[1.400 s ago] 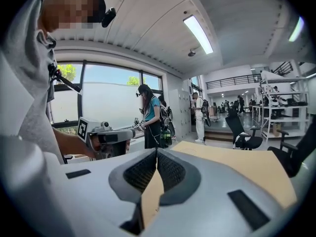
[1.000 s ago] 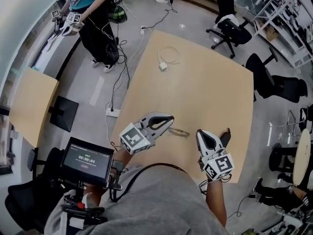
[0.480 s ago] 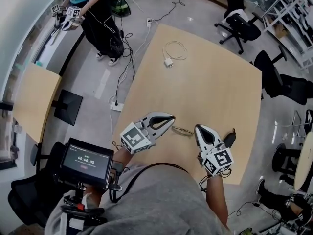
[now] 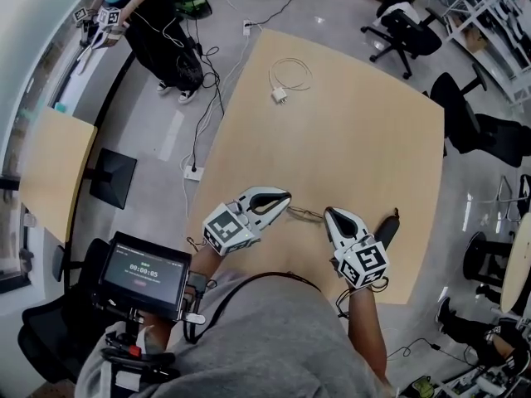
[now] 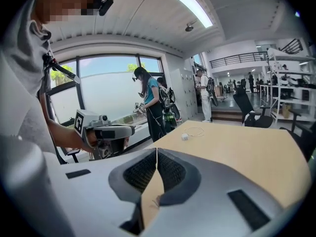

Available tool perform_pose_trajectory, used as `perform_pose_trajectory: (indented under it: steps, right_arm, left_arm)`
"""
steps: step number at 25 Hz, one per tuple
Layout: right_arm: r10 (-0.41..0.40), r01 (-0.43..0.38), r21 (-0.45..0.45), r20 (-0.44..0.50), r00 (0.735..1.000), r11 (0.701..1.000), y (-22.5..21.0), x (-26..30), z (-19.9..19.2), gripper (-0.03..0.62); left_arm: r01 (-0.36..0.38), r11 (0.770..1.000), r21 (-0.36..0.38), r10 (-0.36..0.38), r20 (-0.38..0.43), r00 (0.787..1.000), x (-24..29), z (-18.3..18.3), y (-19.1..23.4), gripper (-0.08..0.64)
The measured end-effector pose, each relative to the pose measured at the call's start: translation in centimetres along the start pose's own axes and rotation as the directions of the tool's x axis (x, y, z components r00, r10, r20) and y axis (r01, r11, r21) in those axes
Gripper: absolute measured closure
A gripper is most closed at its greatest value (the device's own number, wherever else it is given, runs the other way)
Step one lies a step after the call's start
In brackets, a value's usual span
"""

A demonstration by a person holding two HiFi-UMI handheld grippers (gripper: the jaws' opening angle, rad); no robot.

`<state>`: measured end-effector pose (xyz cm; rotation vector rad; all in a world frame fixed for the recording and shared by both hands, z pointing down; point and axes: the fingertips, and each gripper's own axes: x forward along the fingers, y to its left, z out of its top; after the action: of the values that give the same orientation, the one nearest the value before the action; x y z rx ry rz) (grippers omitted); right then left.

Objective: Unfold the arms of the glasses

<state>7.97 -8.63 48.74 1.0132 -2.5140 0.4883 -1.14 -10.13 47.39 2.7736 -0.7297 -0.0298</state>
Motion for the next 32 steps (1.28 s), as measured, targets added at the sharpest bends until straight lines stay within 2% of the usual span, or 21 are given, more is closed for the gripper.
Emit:
perform_pose_trajectory:
  steps: [6, 11, 15, 21, 23, 25, 29, 32]
  right_arm:
    - [0.003, 0.0, 0.036, -0.074, 0.997, 0.999, 0.3, 1.1, -4.0, 0.584]
    - [-0.003, 0.009, 0.035, -0.157, 0.988, 0.999, 0.2, 1.9, -7.6, 0.583]
    - [-0.026, 0.037, 0.041, -0.236, 0.971, 0.999, -0.3, 2.2, -11.0, 0.583]
    - [-0.054, 0.073, 0.04, -0.353, 0.934, 0.996, -1.3, 2.6, -16.3, 0.581]
    - [-0.051, 0.071, 0.038, -0.388, 0.92, 0.997, -1.1, 2.9, -17.7, 0.562]
    - [-0.038, 0.059, 0.038, -0.425, 0.904, 0.998, -0.4, 3.3, -19.0, 0.5]
    - [-0.014, 0.033, 0.031, -0.479, 0.878, 0.999, -0.6, 3.8, -21.0, 0.492]
    - [-0.005, 0.018, 0.022, -0.494, 0.869, 1.0, -1.9, 3.9, -21.9, 0.492]
  left_arm:
    - [-0.02, 0.998, -0.052, 0.015, -0.094, 0.995, -1.2, -5.1, 1.0, 0.554]
    - [-0.047, 0.994, -0.101, 0.026, -0.202, 0.979, -2.3, -10.3, 1.7, 0.554]
    - [-0.059, 0.989, -0.134, 0.018, -0.289, 0.957, -2.9, -14.3, 1.8, 0.554]
    - [-0.059, 0.984, -0.165, -0.009, -0.383, 0.924, -3.4, -18.8, 1.5, 0.554]
    - [-0.046, 0.985, -0.168, -0.028, -0.41, 0.911, -3.5, -20.0, 1.2, 0.554]
    - [-0.032, 0.986, -0.164, -0.043, -0.435, 0.899, -3.8, -20.9, 0.8, 0.554]
    - [-0.008, 0.988, -0.153, -0.068, -0.48, 0.874, -3.0, -22.5, 0.2, 0.553]
    - [0.002, 0.987, -0.159, -0.084, -0.51, 0.856, -1.4, -23.3, -0.3, 0.552]
